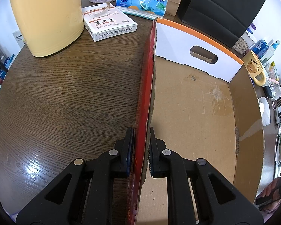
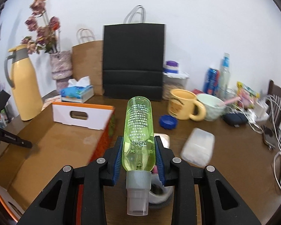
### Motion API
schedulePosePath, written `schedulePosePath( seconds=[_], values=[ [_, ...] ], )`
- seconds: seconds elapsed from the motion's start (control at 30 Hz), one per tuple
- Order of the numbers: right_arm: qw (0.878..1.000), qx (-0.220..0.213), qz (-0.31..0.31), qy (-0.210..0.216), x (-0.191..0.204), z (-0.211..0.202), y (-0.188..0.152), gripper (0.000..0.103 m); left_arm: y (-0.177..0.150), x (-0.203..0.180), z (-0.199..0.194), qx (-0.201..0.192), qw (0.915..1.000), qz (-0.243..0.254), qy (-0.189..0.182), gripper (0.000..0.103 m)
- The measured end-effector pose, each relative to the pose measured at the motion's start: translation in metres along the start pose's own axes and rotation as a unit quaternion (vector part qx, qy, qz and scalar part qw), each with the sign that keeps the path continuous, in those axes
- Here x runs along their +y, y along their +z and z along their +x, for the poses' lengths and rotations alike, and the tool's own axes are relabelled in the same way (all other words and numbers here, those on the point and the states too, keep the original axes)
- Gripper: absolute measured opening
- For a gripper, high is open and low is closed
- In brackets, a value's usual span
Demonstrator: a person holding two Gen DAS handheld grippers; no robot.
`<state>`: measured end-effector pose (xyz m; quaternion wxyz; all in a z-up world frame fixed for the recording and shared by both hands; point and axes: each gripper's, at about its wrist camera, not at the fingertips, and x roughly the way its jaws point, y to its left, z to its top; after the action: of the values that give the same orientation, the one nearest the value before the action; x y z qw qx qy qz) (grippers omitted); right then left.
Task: Organize rigid objects
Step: 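Carry the green spray bottle into the orange box with the right gripper, then open the right gripper to release the bottle inside the box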
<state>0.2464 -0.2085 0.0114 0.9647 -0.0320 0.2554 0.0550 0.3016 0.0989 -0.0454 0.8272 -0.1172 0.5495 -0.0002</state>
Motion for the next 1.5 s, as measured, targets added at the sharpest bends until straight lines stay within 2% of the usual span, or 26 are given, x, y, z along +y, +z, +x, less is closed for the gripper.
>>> schedulePosePath(
  seconds=[0.4, 0.67, 0.97, 1.33, 1.37, 1.4, 1.43, 1.47, 1.5],
  values=[
    [0.995, 0.006, -0.100, 0.025, 0.065, 0.035, 0.034, 0.035, 0.000, 0.000, 0.001, -0.001, 1.0000, 0.001, 0.000, 0.010],
    [0.986, 0.039, -0.156, 0.038, 0.103, 0.065, 0.036, 0.035, 0.000, -0.001, 0.001, -0.002, 1.0000, 0.004, 0.002, 0.010],
    [0.977, 0.068, -0.199, 0.029, 0.126, 0.085, 0.032, 0.035, 0.000, -0.002, 0.002, -0.003, 1.0000, 0.007, 0.003, 0.010],
    [0.966, 0.100, -0.238, 0.018, 0.137, 0.093, 0.026, 0.036, 0.000, -0.001, 0.002, -0.003, 1.0000, 0.007, 0.003, 0.010],
    [0.965, 0.100, -0.240, 0.014, 0.138, 0.094, 0.025, 0.038, -0.001, -0.001, 0.002, -0.003, 1.0000, 0.007, 0.004, 0.010],
    [0.965, 0.097, -0.242, 0.007, 0.139, 0.093, 0.025, 0.057, -0.001, -0.001, 0.002, -0.003, 1.0000, 0.007, 0.004, 0.010],
    [0.966, 0.094, -0.241, 0.006, 0.138, 0.091, 0.027, 0.087, 0.000, -0.001, 0.002, -0.003, 1.0000, 0.007, 0.004, 0.010],
    [0.967, 0.088, -0.237, 0.014, 0.138, 0.088, 0.028, 0.094, -0.001, -0.001, 0.002, -0.003, 1.0000, 0.007, 0.003, 0.010],
    [0.969, 0.082, -0.233, 0.019, 0.137, 0.084, 0.030, 0.098, -0.001, -0.001, 0.002, -0.003, 1.0000, 0.007, 0.003, 0.010]
  ],
)
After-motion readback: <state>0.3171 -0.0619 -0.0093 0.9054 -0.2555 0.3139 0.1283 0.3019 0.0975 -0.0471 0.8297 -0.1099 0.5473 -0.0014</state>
